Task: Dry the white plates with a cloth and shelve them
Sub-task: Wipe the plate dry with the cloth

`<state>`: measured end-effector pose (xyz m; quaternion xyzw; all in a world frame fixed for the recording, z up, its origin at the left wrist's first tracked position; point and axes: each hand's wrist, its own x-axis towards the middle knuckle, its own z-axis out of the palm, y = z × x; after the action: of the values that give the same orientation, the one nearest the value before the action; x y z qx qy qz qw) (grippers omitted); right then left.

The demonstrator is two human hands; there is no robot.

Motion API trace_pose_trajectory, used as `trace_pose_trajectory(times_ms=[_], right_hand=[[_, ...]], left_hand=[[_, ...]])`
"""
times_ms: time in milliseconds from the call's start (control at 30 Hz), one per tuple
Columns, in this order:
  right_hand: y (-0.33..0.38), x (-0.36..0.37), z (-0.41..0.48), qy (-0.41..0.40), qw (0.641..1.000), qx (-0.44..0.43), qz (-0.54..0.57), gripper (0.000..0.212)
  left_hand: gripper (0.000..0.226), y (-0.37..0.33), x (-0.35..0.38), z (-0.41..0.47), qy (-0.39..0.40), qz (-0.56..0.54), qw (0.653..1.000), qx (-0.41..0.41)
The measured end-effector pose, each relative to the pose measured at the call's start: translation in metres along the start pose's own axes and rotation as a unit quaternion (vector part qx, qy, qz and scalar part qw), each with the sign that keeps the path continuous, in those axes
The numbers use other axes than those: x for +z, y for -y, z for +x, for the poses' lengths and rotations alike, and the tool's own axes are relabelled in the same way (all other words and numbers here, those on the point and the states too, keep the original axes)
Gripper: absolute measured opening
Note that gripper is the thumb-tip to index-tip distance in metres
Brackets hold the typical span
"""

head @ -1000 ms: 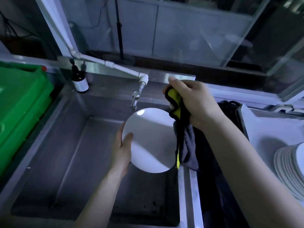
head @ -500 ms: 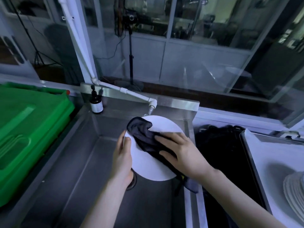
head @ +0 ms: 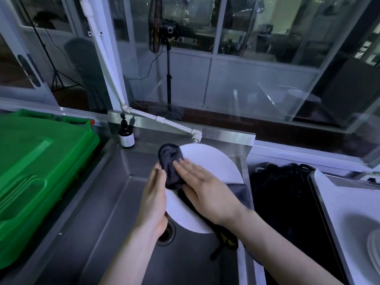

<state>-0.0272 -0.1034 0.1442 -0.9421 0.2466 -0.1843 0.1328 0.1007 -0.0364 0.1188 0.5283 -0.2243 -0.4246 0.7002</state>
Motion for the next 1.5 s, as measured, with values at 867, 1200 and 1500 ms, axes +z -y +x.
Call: trace_pose_trajectory(times_ms=[867,1200,1500], right_hand=[[-0.019,-0.009,0.026,-0.012,0.960,0.196,-0.201,0.062],[0.024,0.006,-0.023,0.041,0.994,-0.096,-0.029,0.043],[0.029,0.009,0.035,-0.049,0.998,0.033,-0.004,0.062]], left_hand=[[0.036,-0.008,-0.012,0.007,-0.121,-0.007,0.992,0.037],[0.036,-0.010,0.002,0.002,-0.091,-0.041,0.995,0.002],[0.034,-0.021,0.002,0.007,-0.040,0.019,0.996,0.071]])
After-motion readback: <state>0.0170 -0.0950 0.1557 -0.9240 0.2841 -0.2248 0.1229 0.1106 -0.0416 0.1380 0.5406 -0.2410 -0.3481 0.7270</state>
